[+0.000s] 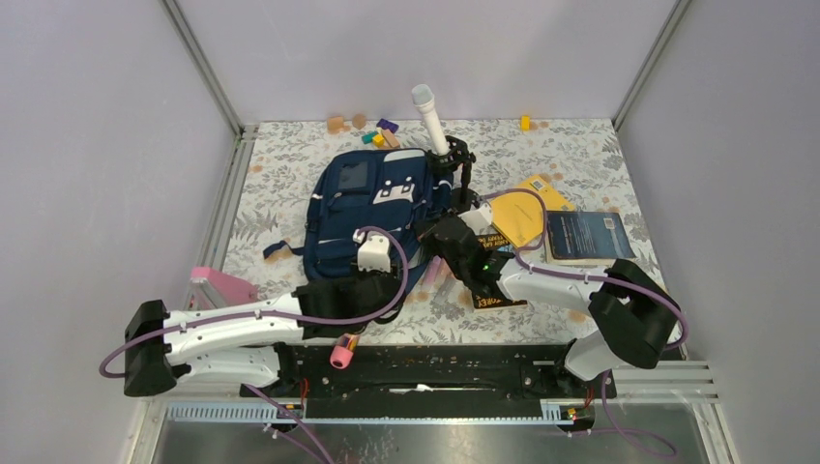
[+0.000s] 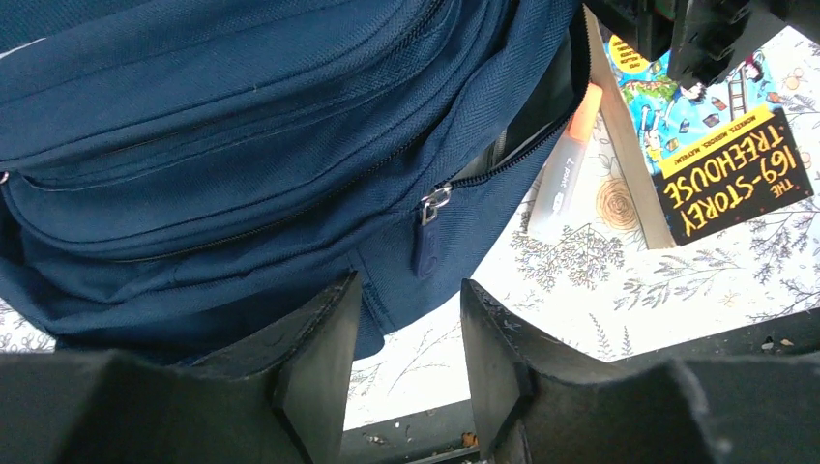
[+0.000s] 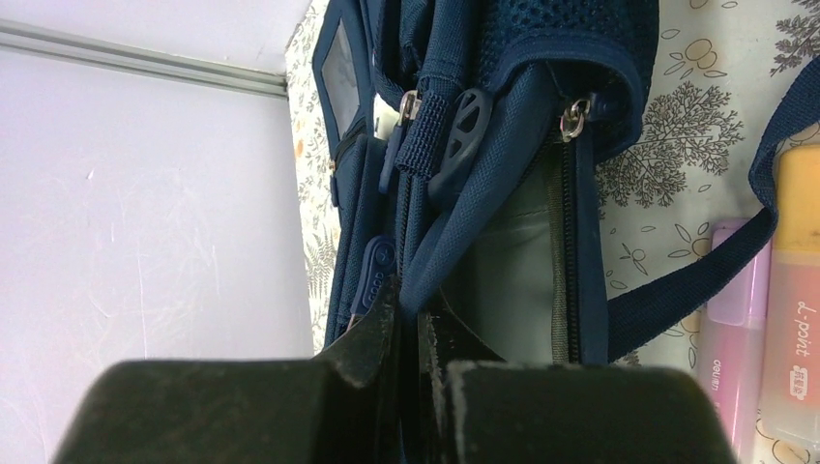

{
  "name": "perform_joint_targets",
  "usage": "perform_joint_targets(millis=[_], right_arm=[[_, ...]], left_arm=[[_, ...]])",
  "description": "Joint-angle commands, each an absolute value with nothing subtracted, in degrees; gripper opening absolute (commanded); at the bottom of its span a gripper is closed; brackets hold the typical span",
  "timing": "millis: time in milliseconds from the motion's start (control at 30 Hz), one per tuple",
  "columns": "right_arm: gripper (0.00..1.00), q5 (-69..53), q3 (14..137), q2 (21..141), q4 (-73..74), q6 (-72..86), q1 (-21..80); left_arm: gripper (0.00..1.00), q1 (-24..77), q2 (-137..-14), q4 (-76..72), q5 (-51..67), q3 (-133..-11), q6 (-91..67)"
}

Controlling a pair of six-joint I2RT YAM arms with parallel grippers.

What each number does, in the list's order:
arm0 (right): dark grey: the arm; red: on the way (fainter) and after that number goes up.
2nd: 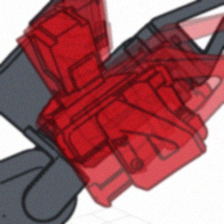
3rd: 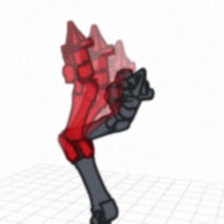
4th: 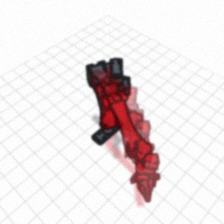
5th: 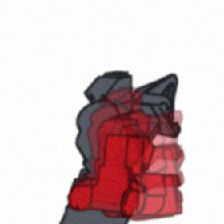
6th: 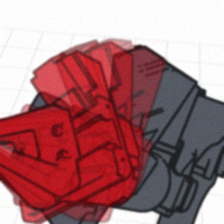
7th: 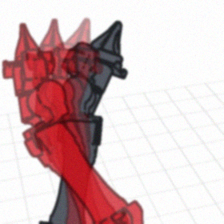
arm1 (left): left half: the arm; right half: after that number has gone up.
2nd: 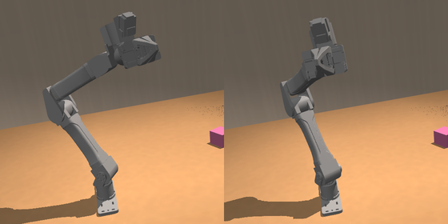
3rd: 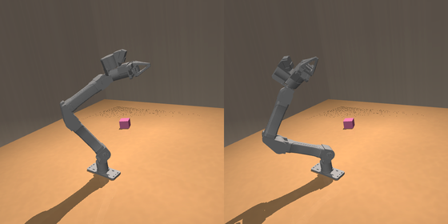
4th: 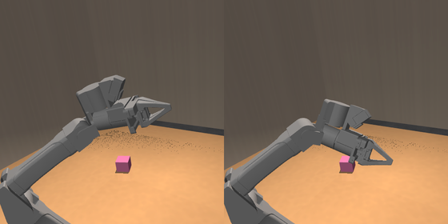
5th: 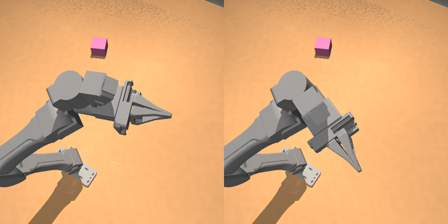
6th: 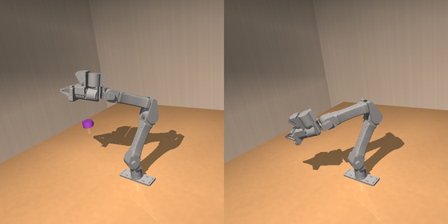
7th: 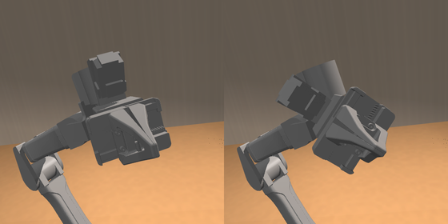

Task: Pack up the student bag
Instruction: Unzip the student bag at the center of the board.

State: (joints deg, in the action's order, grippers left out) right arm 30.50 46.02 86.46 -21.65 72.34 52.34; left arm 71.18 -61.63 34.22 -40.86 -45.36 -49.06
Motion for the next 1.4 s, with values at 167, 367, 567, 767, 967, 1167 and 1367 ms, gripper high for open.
perform_joint_targets(millis=[167,367,567,767,967,1167,1367], right_arm=[[0.0,36.84,48.85,82.14,-26.43,70.18,52.12],[0.0,37.43,48.25,81.46,-26.73,69.26,52.14],[0.0,36.1,48.5,81.77,-26.91,69.1,52.21],[0.0,37.59,47.35,80.99,-28.13,67.82,52.21],[0.0,38.49,46.25,80.13,-28.52,66.76,52.21],[0.0,39.7,45.4,80.07,-29.07,66.88,52.21],[0.0,42.07,44.35,79.43,-29.36,65.82,52.21]], left_arm=[[0.44,71.02,-63.62,22.56,-40.94,-44.07,-48.45],[0.44,70.58,-67.48,21.32,-41.32,-44.83,-49.29],[0.37,69.26,-71.07,22.59,-43.75,-46.37,-53.76],[0.18,69.26,-72.7,23.72,-46.92,-46.87,-57.33],[0.0,69.26,-73.82,23.21,-47.3,-46.89,-57.02],[0.0,69.26,-73.44,25.46,-47.74,-46.59,-57.74],[0.0,69.26,-71.88,26.73,-47.8,-44.58,-58.32]])
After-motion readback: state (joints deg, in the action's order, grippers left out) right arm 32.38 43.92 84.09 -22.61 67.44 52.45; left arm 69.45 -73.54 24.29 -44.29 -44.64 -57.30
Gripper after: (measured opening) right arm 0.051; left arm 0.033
